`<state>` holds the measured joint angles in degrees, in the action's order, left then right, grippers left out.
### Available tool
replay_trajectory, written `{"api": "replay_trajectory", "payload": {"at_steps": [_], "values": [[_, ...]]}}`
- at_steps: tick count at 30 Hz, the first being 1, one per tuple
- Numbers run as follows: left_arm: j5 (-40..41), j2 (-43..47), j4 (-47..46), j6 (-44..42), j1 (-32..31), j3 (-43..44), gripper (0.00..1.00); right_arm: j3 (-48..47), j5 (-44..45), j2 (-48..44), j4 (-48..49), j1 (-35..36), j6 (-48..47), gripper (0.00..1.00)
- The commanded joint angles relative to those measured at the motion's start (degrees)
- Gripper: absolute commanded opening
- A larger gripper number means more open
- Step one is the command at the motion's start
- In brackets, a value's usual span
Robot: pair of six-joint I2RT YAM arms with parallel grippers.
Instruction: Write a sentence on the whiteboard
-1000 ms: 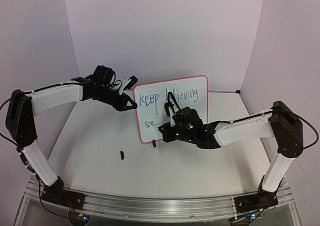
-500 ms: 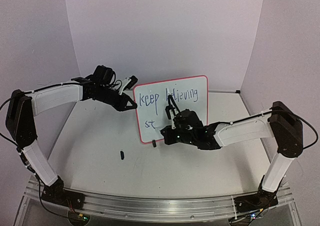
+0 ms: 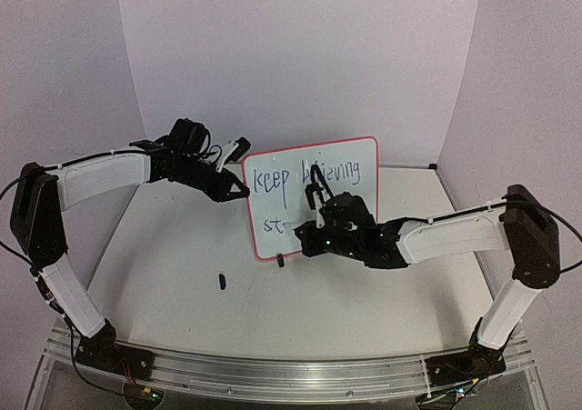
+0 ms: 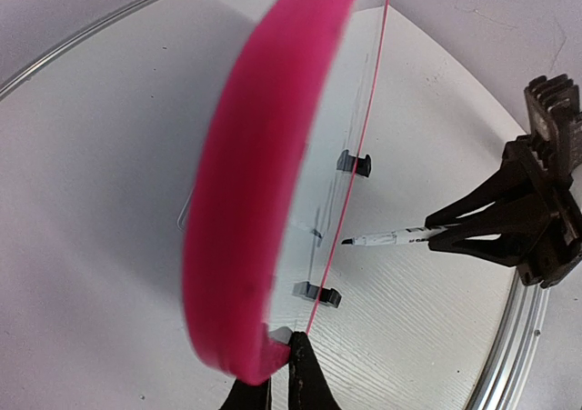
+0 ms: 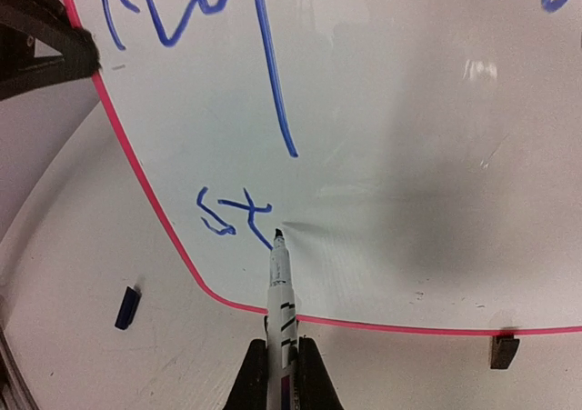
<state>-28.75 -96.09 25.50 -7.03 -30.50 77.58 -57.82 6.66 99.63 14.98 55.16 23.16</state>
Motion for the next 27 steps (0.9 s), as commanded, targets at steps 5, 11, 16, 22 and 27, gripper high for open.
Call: {"api": "replay_trajectory", "payload": {"at_steps": [5, 11, 16, 22, 27], "values": [[3.82, -2.78, 8.08, -2.39, -1.32, -0.85, 0.0, -0.21, 0.94, -3.05, 1.8, -0.18, -1.07, 0.0], [3.88, -2.78, 8.08, -2.48, -1.32, -0.85, 0.0, -1.27, 1.48, -1.63, 1.8, -0.16, -1.1, 0.0], [3.88, -2.78, 8.15, -2.51, -1.32, -0.85, 0.0, -2.06, 1.85, -0.71, 1.8, -0.17, -1.36, 0.0], [4.02, -2.79, 8.2, -2.47, -1.32, -0.85, 0.0, -2.8, 2.3, 0.11, 1.8, -0.2, -1.69, 0.0], [3.97, -2.87, 8.17, -2.52, -1.33, -0.81, 0.0, -3.34, 2.58, 0.64, 1.8, -0.21, -1.97, 0.0]]}}
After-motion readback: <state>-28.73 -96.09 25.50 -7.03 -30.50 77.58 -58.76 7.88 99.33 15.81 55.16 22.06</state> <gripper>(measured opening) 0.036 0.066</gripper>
